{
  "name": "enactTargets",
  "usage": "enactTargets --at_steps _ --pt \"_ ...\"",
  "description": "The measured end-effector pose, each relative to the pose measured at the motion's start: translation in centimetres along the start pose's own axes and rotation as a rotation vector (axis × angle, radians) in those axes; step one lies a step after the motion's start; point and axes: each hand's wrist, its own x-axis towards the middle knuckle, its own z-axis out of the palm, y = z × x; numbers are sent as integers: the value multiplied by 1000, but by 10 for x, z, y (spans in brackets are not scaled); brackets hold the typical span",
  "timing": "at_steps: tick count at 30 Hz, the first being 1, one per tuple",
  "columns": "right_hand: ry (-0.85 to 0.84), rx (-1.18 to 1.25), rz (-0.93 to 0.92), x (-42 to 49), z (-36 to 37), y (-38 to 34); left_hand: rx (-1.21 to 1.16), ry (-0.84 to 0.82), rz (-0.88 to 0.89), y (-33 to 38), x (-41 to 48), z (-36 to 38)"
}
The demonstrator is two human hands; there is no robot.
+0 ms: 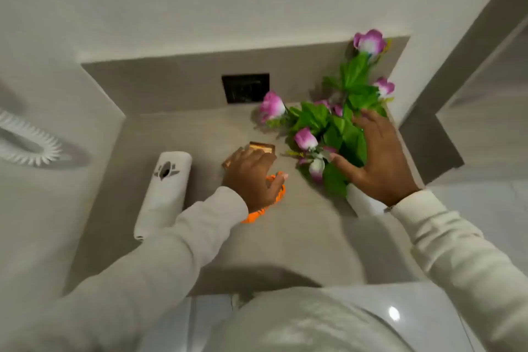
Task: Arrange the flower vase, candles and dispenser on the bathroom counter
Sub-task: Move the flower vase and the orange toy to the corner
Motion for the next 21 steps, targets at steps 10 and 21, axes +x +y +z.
enactTargets --at_steps 10,21 --pt "-411 -260 399 -23 7 46 374 -284 -101 5 -12 49" --pt "179 222 441 -50 41 86 -765 -43 -788 48 50 70"
